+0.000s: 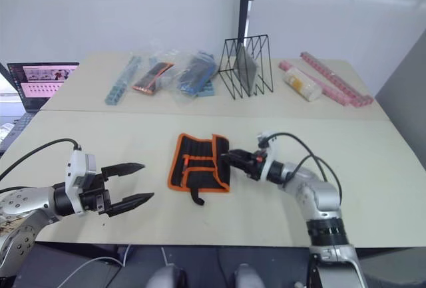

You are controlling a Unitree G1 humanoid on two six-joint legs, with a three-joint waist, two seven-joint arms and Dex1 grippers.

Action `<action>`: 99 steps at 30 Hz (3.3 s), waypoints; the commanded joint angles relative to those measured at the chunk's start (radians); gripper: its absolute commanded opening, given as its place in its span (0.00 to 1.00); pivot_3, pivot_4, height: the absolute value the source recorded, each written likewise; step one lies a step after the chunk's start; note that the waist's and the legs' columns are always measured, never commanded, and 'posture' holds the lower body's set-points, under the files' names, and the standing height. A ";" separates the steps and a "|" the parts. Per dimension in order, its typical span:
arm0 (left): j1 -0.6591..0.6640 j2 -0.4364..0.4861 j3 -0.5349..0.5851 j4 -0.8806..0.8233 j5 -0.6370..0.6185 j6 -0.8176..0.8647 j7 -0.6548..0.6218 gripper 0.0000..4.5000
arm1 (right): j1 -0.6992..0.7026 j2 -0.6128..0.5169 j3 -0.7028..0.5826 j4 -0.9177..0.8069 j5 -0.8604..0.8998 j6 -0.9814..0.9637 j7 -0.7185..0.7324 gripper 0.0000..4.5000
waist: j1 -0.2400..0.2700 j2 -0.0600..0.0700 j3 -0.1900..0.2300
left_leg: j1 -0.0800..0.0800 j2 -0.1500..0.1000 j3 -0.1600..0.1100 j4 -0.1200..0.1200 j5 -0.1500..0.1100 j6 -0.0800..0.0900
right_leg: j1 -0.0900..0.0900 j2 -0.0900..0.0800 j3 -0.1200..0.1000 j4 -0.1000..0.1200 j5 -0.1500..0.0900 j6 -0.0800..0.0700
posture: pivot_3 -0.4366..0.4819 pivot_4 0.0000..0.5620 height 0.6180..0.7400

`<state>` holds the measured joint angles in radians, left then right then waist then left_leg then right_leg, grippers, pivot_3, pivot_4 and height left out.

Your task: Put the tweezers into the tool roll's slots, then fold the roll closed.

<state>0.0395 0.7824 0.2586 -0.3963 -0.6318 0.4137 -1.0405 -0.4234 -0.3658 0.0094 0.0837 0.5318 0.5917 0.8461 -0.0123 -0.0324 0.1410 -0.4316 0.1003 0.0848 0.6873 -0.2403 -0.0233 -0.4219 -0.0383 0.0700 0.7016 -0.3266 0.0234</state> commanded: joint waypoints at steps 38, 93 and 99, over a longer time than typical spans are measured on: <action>-0.318 -0.332 -0.086 0.201 -0.140 0.686 0.570 1.00 | -0.027 -0.010 0.213 0.117 -0.357 -0.221 0.012 0.00 | -0.002 -0.003 -0.002 | 0.017 -0.001 -0.002 0.000 0.000 -0.001 | 0.018 0.000 -0.001 0.000 0.000 -0.001 | 0.48 0.27 0.57; -0.571 -0.316 -0.467 0.239 0.126 0.541 0.325 0.01 | -0.002 0.119 0.216 -0.017 -0.376 -0.040 -0.227 0.00 | 0.001 -0.003 0.000 | 0.016 -0.001 -0.002 -0.006 0.003 -0.005 | 0.015 0.001 0.000 -0.002 0.000 0.000 | 0.48 0.27 0.57; -0.545 -0.332 -0.478 0.242 0.140 0.543 0.335 0.01 | 0.002 0.132 0.145 -0.051 -0.311 -0.011 -0.230 0.00 | 0.002 -0.003 0.000 | 0.016 -0.002 -0.003 -0.005 0.003 -0.005 | 0.016 0.001 0.000 -0.002 0.000 0.000 | 0.48 0.27 0.57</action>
<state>-0.5238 0.4517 -0.1999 -0.1417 -0.5068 0.9575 -0.7048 -0.4319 -0.2235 0.1913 0.0315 0.2096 0.5559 0.6355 -0.0100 -0.0356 0.1406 -0.4161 0.0983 0.0817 0.6821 -0.2373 -0.0285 -0.4059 -0.0376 0.0703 0.6996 -0.3265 0.0230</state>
